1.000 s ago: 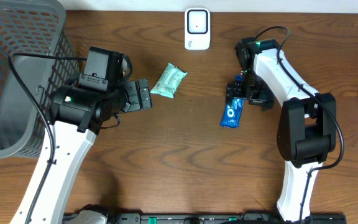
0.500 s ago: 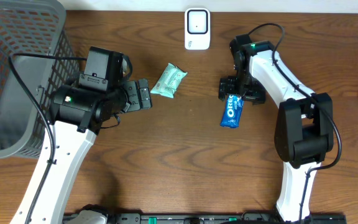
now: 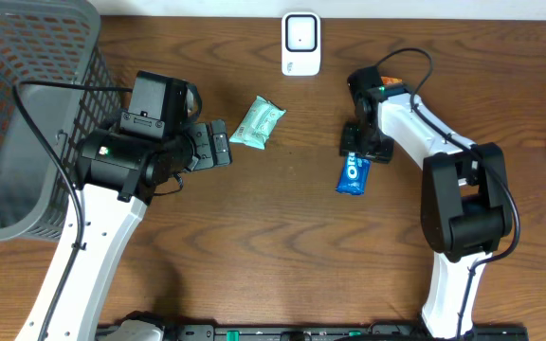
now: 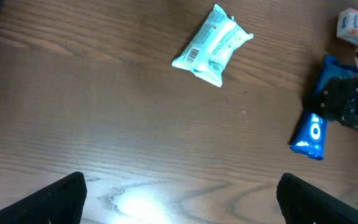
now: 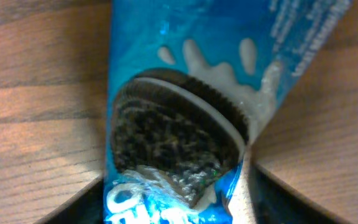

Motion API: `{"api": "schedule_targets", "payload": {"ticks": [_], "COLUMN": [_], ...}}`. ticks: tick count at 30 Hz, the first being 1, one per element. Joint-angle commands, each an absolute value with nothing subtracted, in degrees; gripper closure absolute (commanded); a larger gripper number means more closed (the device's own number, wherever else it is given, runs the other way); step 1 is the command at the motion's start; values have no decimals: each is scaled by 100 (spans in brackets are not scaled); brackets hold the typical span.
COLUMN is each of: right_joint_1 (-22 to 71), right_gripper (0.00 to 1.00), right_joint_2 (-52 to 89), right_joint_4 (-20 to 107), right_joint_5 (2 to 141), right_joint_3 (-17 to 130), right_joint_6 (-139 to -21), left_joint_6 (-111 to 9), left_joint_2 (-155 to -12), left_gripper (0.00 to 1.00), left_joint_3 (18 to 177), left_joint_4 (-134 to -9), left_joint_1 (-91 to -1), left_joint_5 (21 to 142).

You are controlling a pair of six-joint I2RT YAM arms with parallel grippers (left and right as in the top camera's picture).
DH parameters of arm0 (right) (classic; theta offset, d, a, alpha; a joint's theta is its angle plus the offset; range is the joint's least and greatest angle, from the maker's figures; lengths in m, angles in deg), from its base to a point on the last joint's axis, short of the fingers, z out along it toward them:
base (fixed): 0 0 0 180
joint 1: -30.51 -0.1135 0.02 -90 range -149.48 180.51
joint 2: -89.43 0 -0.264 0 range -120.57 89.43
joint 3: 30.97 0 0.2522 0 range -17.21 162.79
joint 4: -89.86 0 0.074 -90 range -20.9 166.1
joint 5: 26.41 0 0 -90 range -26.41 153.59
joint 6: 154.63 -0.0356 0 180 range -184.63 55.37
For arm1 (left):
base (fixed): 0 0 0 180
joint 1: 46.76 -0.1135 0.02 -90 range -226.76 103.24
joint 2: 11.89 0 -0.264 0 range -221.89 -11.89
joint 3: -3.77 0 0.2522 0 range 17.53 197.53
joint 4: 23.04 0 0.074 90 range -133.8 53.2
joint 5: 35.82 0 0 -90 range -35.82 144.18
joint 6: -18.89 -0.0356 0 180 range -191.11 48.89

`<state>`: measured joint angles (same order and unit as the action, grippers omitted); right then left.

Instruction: Scan the item barcode

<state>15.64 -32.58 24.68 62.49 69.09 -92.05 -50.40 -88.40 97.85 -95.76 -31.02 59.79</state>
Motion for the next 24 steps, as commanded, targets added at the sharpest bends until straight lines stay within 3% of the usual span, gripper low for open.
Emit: {"api": "schedule_targets", "payload": {"ticks": [1,2,10,24], "right_joint_1": [1525,1518,1507,1260], "right_gripper": [91,99,99,99], "right_joint_2": [-3370,-3368,-3368,-3370], "right_joint_4": [2579,2590,2691,5067], "right_joint_5": [6234,6251,6677,7466], "right_joint_3": [6625,6640,7692,8900], "right_joint_6": [-9293,-9293,-9177,-9857], "left_joint_6": [-5138,-5138,-5138,-5138], "left_joint_2": [-8872,-8872,-8872,-8872], "left_gripper": [2,2,2,2], "left_joint_3": [9800,9800,9800,9800], "left_joint_4": [-9593,-9591,-9591,-9591], "left_joint_1": [-3132,-3132,-3132,-3132], "left_joint_5": [5904,5904,5904,5902]}}
